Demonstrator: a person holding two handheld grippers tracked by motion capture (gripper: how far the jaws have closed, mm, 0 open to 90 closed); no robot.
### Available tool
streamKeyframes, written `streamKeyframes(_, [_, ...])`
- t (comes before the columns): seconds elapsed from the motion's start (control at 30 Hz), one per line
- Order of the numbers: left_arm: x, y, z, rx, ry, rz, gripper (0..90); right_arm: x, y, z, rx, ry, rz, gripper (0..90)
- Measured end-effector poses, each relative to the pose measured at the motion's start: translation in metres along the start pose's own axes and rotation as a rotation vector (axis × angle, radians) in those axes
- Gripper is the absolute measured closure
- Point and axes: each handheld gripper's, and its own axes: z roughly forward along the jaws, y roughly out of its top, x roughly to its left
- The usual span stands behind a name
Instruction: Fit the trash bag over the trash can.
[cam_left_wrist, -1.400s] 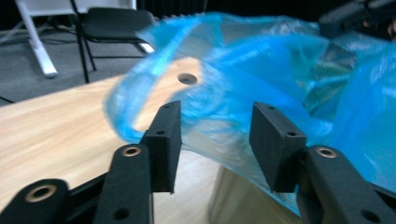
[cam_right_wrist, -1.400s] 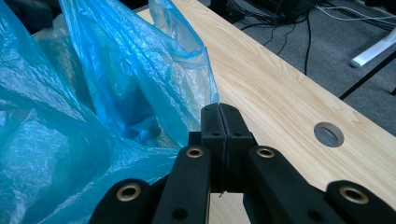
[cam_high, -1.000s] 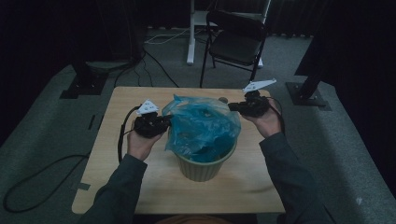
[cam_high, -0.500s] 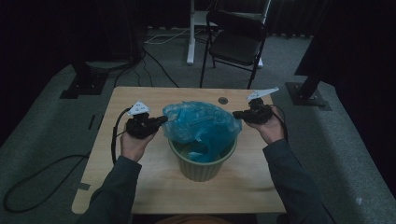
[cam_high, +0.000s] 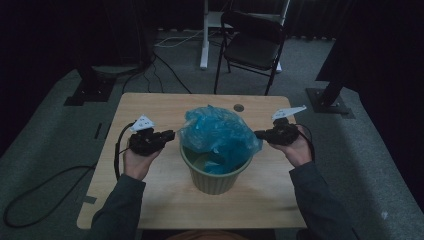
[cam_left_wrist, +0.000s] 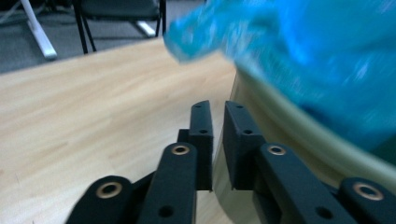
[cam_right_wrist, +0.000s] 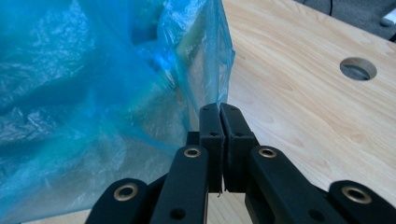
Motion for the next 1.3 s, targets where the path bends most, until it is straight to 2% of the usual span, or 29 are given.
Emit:
streamKeyframes(0.13, [-0.001,0.010,0.000,-0.031,0.014,0.002,72.3,0.000,0.004,0.000,-0.022,0.011,-0.003,88.6])
streamKeyframes(0.23, [0.001,0.022,0.005,-0.069,-0.001,-0.015,65.8,0.002,0.006,0.005,-0.022,0.020,-0.009,88.6])
streamKeyframes(0.33, [0.002,0.029,0.013,-0.075,-0.020,-0.020,63.7,0.002,0.008,0.007,-0.022,0.019,-0.013,88.6])
streamKeyframes(0.6, [0.005,0.036,0.035,-0.053,-0.048,-0.034,52.9,0.004,0.013,0.009,-0.031,0.029,-0.024,88.6])
streamKeyframes(0.73, [0.002,0.036,0.043,-0.038,-0.068,-0.026,48.5,0.005,0.015,0.009,-0.040,0.030,-0.029,88.6])
streamKeyframes(0.77, [0.001,0.036,0.044,-0.029,-0.066,-0.021,48.8,0.005,0.016,0.008,-0.044,0.032,-0.030,88.6])
streamKeyframes(0.87, [0.001,0.035,0.047,-0.004,-0.054,-0.030,57.3,0.005,0.016,0.008,-0.050,0.033,-0.025,88.5])
streamKeyframes(0.9, [0.001,0.034,0.047,-0.008,-0.068,-0.036,60.2,0.005,0.015,0.008,-0.050,0.035,-0.024,88.4])
streamKeyframes(0.93, [0.001,0.034,0.046,-0.010,-0.078,-0.036,66.8,0.005,0.014,0.007,-0.054,0.039,-0.022,88.1])
streamKeyframes(0.97, [0.000,0.035,0.046,-0.016,-0.076,-0.030,66.8,0.005,0.014,0.007,-0.054,0.039,-0.022,88.1])
streamKeyframes(1.1, [-0.001,0.035,0.042,-0.032,-0.062,-0.027,76.7,0.005,0.013,0.006,-0.053,0.040,-0.018,88.1])
streamKeyframes(1.13, [0.001,0.035,0.039,-0.041,-0.049,-0.033,84.4,0.004,0.012,0.005,-0.058,0.041,-0.019,88.1])
streamKeyframes(1.3, [0.005,0.030,0.029,-0.051,-0.050,-0.050,89.5,0.005,0.010,0.003,-0.057,0.042,-0.021,88.3])
